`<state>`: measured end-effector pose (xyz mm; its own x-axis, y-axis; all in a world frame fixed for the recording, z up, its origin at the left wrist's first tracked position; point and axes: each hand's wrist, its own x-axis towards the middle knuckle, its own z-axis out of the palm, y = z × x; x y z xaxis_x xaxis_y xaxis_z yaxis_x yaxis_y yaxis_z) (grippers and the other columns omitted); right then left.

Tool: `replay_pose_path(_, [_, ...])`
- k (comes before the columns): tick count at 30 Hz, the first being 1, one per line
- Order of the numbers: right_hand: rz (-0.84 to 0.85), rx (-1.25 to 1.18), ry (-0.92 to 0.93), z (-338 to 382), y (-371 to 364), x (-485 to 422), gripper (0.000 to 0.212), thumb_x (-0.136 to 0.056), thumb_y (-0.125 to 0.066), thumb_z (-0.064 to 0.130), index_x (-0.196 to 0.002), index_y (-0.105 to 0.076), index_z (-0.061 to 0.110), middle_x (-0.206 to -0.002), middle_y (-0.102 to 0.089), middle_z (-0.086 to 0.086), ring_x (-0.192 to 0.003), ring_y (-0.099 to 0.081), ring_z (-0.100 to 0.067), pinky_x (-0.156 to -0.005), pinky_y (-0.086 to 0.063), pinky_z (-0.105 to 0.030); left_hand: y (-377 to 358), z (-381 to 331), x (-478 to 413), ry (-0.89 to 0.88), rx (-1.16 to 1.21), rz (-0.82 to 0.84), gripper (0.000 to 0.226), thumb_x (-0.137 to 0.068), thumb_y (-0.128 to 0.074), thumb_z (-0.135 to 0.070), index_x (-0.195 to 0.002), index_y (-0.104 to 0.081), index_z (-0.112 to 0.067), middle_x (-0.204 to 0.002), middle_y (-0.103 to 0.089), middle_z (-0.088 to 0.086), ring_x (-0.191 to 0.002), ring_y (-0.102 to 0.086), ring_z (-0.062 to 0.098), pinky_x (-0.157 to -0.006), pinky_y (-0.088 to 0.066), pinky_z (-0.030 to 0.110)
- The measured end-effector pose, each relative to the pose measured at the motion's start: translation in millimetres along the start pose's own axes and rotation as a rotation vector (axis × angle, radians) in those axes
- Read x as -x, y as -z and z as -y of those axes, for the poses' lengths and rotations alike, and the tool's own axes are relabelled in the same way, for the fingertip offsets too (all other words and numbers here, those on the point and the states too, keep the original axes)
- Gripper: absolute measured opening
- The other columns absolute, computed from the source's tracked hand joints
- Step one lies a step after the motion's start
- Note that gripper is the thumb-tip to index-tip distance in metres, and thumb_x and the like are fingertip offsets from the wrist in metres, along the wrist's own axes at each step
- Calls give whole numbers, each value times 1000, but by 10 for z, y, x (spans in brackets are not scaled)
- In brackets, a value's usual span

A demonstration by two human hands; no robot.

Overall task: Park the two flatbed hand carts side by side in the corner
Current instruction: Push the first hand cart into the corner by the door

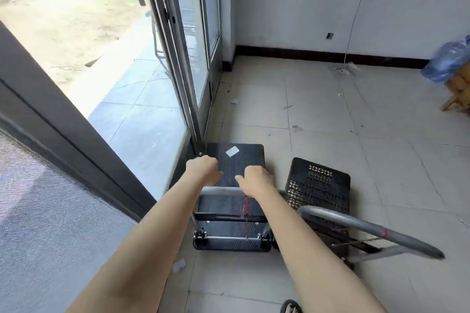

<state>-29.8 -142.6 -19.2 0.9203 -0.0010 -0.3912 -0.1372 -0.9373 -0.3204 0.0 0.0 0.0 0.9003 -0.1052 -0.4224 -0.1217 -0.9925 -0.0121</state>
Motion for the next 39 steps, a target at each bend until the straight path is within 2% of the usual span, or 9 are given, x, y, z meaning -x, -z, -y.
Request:
replay_pose_path(3, [-113,48,-43,98,-367,75,42,-94,-37,40,-117,-51,7,-124,-52,-14,-115,-44,-32,-95,-35,-42,-390,228,-24,-53,-5,-65,37,-96,-39,-40,-104,-63,-13,-112,-62,6,-103,-57,27,-78,-41,33])
replay_pose_path(6, [-248,64,-58,103,-662,128,39,-94,-39,40,-117,-49,10,-120,-51,-12,-112,-44,-31,-94,-34,-43,-839,365,25,-104,-34,-124,32,-97,-31,-34,-111,-56,-20,-111,-58,3,-103,-55,27,-81,-42,39])
replay_pose_path(8, [-355,97,-64,109,-766,103,37,-92,-41,41,-105,-56,10,-107,-57,-13,-101,-51,-33,-88,-38,-44,-1023,418,37,-96,-3,-226,30,-99,-27,-32,-109,-54,-24,-106,-59,1,-100,-56,26,-80,-41,39])
replay_pose_path(11, [-447,165,-88,121,-897,77,45,-88,-32,44,-81,-62,11,-82,-62,-12,-78,-57,-32,-76,-46,-43,-1145,394,55,-133,117,-363,32,-97,-31,-34,-87,-59,-21,-81,-61,0,-80,-59,27,-69,-43,38])
replay_pose_path(13, [-479,172,-99,116,-936,45,45,-87,-30,45,-77,-60,13,-78,-60,-11,-75,-55,-32,-75,-45,-43,-1224,404,7,-164,152,-517,36,-93,-31,-34,-72,-57,-20,-66,-56,-1,-64,-55,27,-59,-43,36])
replay_pose_path(16, [-495,194,-106,140,-939,-18,43,-88,-32,45,-77,-58,13,-76,-59,-11,-75,-54,-32,-76,-45,-43,-1224,400,-45,-179,168,-620,36,-92,-31,-31,-67,-54,-19,-63,-55,-2,-60,-52,26,-55,-41,36])
replay_pose_path(30, [-499,265,-144,238,-676,-689,51,-86,-33,50,-62,-61,14,-61,-62,-8,-64,-56,-28,-67,-47,-40,-960,382,-699,-209,151,-714,35,-89,-33,-27,-59,-50,-21,-51,-49,-5,-51,-48,22,-49,-36,35])
replay_pose_path(36, [-534,262,-120,146,-447,-1193,52,-85,-32,50,-59,-60,14,-59,-61,-8,-62,-56,-28,-66,-48,-41,-753,304,-1179,-204,103,-712,33,-86,-31,-24,-58,-50,-22,-50,-46,-7,-50,-46,21,-52,-27,32])
replay_pose_path(39, [-556,251,-95,66,-331,-1496,53,-85,-32,51,-60,-60,14,-59,-60,-7,-63,-56,-28,-67,-48,-44,-618,238,-1485,-175,125,-710,35,-87,-34,-27,-56,-50,-22,-48,-47,-6,-49,-47,21,-50,-32,33])
